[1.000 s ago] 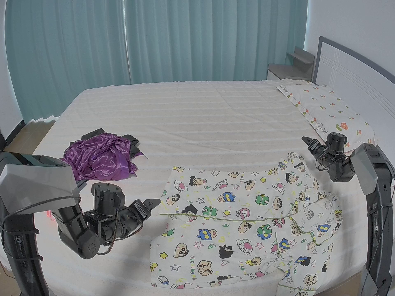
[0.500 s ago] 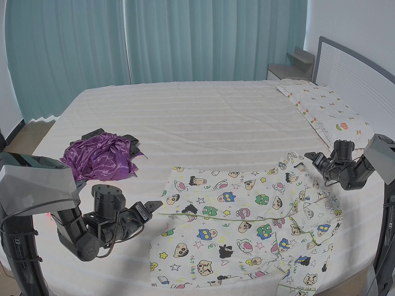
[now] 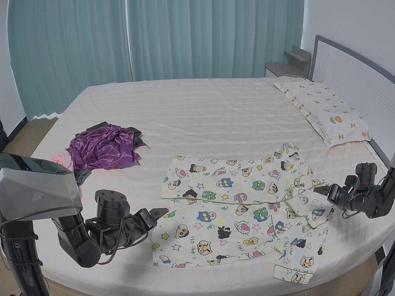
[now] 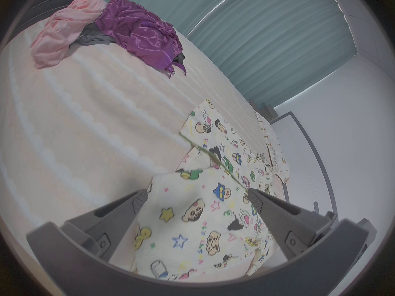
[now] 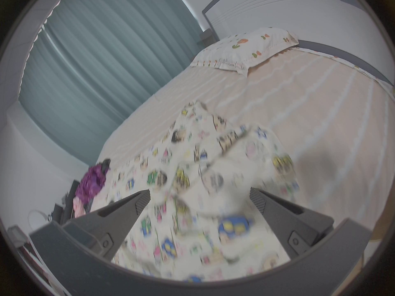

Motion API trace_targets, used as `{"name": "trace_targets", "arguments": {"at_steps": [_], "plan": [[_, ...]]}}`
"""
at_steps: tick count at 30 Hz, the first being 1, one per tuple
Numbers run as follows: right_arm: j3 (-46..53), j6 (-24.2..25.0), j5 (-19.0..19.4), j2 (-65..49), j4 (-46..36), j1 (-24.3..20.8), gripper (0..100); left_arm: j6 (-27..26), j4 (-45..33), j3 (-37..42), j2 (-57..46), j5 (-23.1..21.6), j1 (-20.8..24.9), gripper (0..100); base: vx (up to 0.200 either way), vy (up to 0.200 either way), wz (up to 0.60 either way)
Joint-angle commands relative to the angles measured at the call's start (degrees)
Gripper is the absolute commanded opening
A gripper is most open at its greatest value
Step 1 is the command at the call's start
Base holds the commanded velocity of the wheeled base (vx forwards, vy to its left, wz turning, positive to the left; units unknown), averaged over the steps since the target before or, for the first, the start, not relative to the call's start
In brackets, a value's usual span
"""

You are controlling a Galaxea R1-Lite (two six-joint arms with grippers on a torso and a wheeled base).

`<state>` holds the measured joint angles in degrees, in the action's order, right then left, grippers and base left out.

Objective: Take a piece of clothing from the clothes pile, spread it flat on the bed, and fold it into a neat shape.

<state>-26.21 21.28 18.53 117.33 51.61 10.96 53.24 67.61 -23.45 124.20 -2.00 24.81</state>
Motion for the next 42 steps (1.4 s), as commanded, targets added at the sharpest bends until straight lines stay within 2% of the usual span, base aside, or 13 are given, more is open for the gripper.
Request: {"name": "trace_targets", "arguments": {"at_steps": [1,3,7,10,18,23,31,34,41,42], "plan": [[11.53,-6.43,4.15,-6.24,0.77,0.20,100,0.03,0.07,0.34,-0.27,-0.02,0.59,100,-0.200,0.000,0.00],[13.82,-8.45,4.67,-6.24,0.77,-0.06,100,0.03,0.07,0.25,-0.27,-0.11,0.59,100,0.000,0.000,0.00],[18.65,-16.54,4.59,-3.25,0.77,-1.64,100,0.03,0.07,0.08,-0.27,-0.11,0.59,100,0.000,0.000,0.00],[20.32,-19.44,3.27,-0.88,0.86,-3.49,100,0.03,0.07,-0.01,-0.27,-0.11,0.59,100,0.000,0.000,0.00],[23.84,-19.97,-0.69,3.43,3.93,-7.88,100,0.03,0.07,-0.28,-0.18,0.07,0.59,100,0.000,0.000,0.00],[24.45,-19.79,-6.58,10.46,10.26,-10.61,100,-0.06,0.07,-0.28,-0.10,0.15,0.59,100,0.000,0.000,0.00],[26.21,-19.61,-7.89,17.93,22.56,-12.63,100,-0.15,1.47,-0.89,0.17,0.42,0.07,100,0.000,0.000,0.00],[26.21,-19.70,-9.74,19.86,25.11,-13.16,100,-0.24,2.09,-0.89,0.34,0.42,0.07,100,0.000,0.000,0.00],[26.21,-19.53,-10.62,23.47,31.27,-15.18,100,-0.33,2.18,-0.89,0.17,0.42,0.07,100,0.000,0.000,0.00],[26.21,-19.53,-10.71,23.82,31.88,-15.27,0,-0.33,2.18,-0.89,0.26,0.42,-0.02,100,0.000,0.000,0.00]]}}
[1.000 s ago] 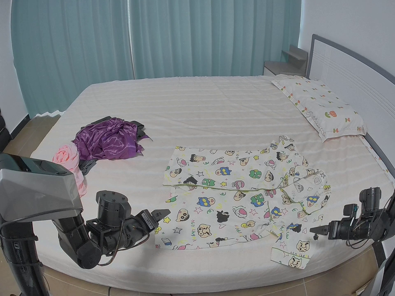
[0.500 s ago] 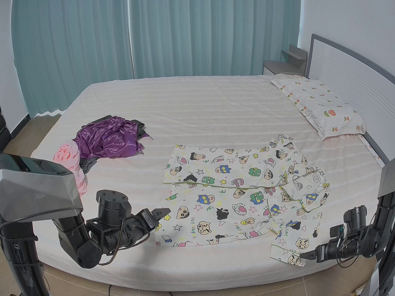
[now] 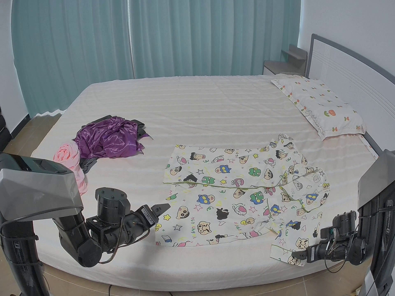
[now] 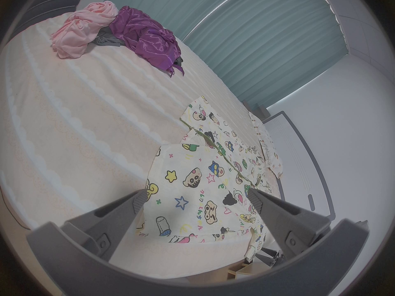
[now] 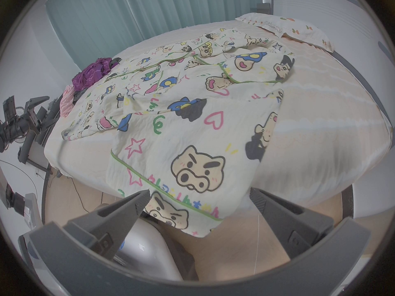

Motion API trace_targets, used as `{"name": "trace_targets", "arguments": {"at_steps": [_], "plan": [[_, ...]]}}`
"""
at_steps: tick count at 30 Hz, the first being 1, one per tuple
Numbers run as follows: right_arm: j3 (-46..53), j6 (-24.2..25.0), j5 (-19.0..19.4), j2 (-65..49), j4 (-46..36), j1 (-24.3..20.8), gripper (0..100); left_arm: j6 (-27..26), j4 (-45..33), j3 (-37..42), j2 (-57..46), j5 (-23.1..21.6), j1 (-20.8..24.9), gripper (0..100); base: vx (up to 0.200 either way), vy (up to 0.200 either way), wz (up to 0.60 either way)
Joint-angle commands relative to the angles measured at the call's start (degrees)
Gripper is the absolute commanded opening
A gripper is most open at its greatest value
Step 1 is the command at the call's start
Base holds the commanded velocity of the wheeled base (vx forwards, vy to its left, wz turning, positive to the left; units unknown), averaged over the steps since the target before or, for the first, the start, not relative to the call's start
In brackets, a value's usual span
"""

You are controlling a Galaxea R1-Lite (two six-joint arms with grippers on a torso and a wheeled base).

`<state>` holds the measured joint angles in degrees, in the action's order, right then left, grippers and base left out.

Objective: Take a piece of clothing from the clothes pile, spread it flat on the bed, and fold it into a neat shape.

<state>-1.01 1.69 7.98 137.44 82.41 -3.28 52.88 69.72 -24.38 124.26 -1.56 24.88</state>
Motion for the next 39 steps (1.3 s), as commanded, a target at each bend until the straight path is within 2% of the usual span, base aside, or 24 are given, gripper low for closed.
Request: {"name": "trace_targets", "arguments": {"at_steps": [1,5,9,10,15,21,26,30,36,39], "plan": [[1.01,0.06,-0.16,3.89,1.35,-1.03,0,0.03,0.07,-0.05,0.19,-0.02,-0.10,100,0.000,0.000,0.00],[1.01,0.15,-0.25,3.98,1.53,-1.03,0,0.03,0.07,-0.05,0.19,-0.02,-0.10,100,0.000,0.000,0.00],[1.01,-0.11,-2.10,4.24,1.53,-1.03,0,0.03,0.07,-0.05,0.19,-0.02,-0.10,100,0.000,0.000,0.00],[1.01,-0.29,-3.68,4.33,1.35,-1.12,0,0.03,0.07,0.04,0.19,-0.02,-0.10,100,0.000,0.000,0.00],[1.01,-0.29,-4.73,2.49,0.12,-0.94,0,0.03,0.07,-0.05,0.28,0.33,-0.10,100,0.000,0.000,0.00],[1.01,-2.05,-5.79,-3.76,-7.09,-0.24,0,-0.15,0.07,0.30,0.19,0.33,0.34,100,0.000,0.000,0.00],[1.01,-6.18,-5.79,-8.85,-14.03,3.28,0,-0.24,0.07,0.47,0.19,0.24,0.43,100,0.000,0.000,0.00],[1.01,-10.48,-5.88,-10.08,-16.49,6.71,0,-0.32,-0.02,0.65,0.19,0.24,0.43,100,0.000,0.000,0.00],[1.01,-12.42,-6.58,-10.43,-18.25,9.26,0,-0.68,-0.20,1.00,0.46,0.15,0.78,100,0.000,0.000,0.00],[1.01,-13.12,-6.58,-11.84,-20.71,10.40,0,-2.79,-0.64,1.44,1.51,0.15,1.13,100,0.000,0.000,0.00]]}}
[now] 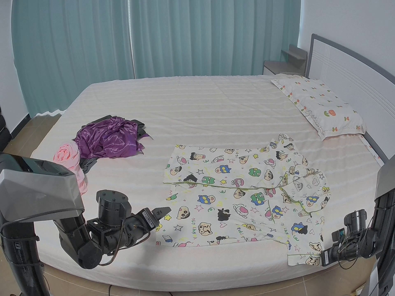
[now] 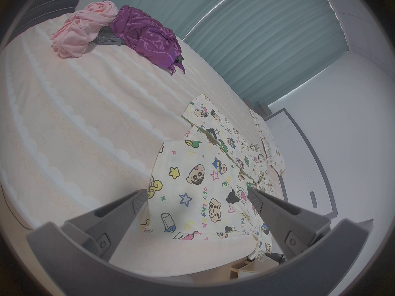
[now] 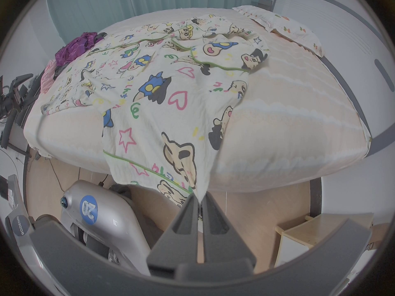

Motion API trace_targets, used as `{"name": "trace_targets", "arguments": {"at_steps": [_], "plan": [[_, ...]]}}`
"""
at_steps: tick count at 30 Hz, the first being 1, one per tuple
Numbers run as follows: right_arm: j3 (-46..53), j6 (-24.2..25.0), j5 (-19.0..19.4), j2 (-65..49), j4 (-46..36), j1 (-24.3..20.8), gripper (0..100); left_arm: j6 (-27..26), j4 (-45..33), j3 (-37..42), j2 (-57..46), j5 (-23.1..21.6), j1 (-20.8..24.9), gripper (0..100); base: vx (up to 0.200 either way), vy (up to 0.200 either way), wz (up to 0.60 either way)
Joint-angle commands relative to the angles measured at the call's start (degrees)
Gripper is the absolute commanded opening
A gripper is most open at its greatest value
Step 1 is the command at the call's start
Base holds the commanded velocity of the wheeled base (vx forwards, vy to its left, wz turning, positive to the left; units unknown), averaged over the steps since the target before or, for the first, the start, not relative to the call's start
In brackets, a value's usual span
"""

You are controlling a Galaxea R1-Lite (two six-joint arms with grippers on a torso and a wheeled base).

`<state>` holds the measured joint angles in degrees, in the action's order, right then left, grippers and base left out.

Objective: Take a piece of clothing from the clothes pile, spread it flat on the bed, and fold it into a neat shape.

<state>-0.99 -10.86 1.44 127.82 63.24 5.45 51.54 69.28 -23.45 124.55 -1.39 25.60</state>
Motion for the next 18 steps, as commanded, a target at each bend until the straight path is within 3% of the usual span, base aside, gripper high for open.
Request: {"name": "trace_targets", "arguments": {"at_steps": [1,5,9,18], "plan": [[0.99,-0.56,-0.03,-2.40,-1.72,1.76,0,-1.71,-0.11,0.60,1.48,-0.02,0.50,100,0.000,0.000,0.00],[0.99,-0.65,0.06,-2.75,-1.99,2.90,0,-4.34,-0.11,1.39,3.77,-0.02,1.73,100,0.000,0.000,0.00],[0.99,-0.65,0.06,-2.57,-2.69,3.08,0,-10.32,0.24,1.39,6.67,-0.02,2.17,100,0.000,0.000,0.00],[0.99,-0.74,0.06,-2.13,-2.78,2.81,0,-13.22,0.42,-2.47,10.10,-0.46,2.26,100,0.000,0.000,0.00]]}}
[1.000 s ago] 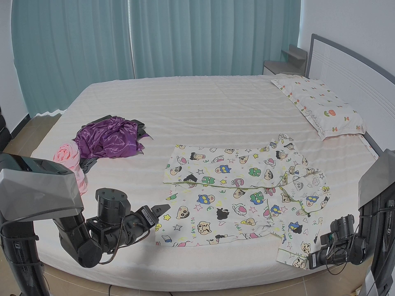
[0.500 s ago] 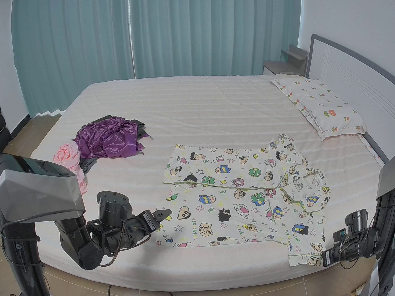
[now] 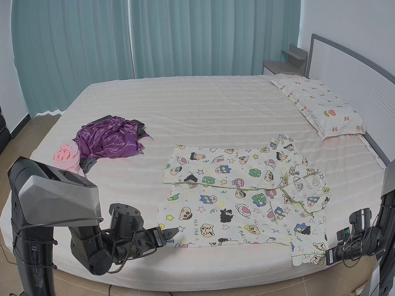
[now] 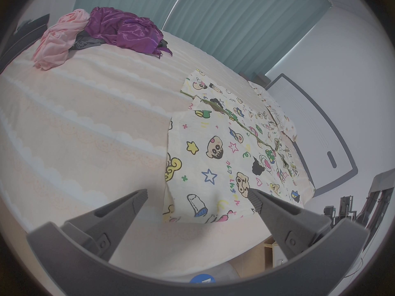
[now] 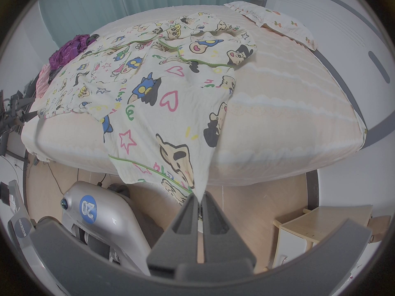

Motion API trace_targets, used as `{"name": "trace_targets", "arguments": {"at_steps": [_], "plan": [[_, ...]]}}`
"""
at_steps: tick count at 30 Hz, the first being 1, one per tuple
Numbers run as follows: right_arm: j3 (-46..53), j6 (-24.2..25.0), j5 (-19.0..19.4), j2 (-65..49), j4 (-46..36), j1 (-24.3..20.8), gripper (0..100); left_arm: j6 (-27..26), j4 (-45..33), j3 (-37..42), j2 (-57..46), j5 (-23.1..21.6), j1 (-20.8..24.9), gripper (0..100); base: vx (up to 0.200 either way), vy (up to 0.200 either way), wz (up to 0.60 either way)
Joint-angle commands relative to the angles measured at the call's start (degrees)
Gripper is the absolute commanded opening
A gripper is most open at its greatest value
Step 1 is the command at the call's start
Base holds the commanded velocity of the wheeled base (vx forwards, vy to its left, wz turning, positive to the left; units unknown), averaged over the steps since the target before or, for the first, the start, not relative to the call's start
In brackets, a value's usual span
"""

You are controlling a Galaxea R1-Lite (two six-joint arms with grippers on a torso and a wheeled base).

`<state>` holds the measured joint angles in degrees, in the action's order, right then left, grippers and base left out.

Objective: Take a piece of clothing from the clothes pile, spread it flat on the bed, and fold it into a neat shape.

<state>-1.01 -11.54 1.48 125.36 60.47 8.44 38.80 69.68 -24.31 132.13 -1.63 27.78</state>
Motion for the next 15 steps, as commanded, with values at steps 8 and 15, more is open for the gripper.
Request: {"name": "trace_targets", "arguments": {"at_steps": [8,15], "plan": [[1.01,-0.06,0.11,0.59,0.00,-0.35,0,-0.57,-0.07,-3.64,4.10,-0.39,1.66,100,0.000,0.000,0.00],[1.01,-0.06,0.11,0.59,-0.08,-0.35,0,-0.92,-0.51,-5.14,4.80,0.05,1.92,0,0.000,0.000,0.00]]}}
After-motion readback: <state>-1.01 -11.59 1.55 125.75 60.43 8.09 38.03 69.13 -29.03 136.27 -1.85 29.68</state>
